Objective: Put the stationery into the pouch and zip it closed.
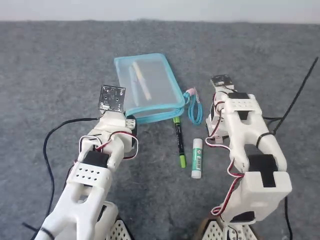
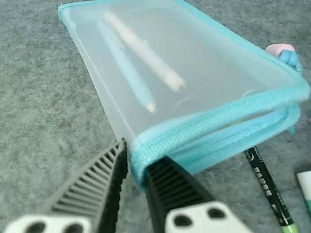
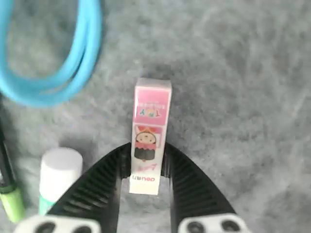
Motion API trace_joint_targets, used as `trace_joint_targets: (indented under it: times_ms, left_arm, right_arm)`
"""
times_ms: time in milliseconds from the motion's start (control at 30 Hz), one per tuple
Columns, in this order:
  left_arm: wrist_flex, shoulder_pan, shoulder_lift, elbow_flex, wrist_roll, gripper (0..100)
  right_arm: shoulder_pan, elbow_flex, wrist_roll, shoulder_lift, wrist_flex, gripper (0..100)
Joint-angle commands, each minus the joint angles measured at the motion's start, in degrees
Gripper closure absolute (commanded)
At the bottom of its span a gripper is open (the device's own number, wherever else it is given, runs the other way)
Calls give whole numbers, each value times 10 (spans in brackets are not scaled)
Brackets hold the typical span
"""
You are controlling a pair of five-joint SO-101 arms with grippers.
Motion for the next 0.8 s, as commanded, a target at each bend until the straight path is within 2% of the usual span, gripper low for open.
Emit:
trace_joint_targets:
  times_ms: [0, 133, 400, 600, 767]
  left_arm:
    - [-2, -3, -5, -5, 3, 989]
    - [-1, -3, -6, -5, 3, 989]
    - [-1, -3, -6, -5, 3, 989]
    - [-1, -3, -5, -5, 3, 989]
    - [-1, -3, -4, -5, 3, 989]
  right_arm:
    - [11, 9, 38, -15, 14, 943]
    - [15, 38, 37, -65, 7, 847]
    - [14, 160, 36, -218, -27, 842]
    - [13, 175, 34, -192, -63, 842]
    - [9, 175, 2, -159, -101, 843]
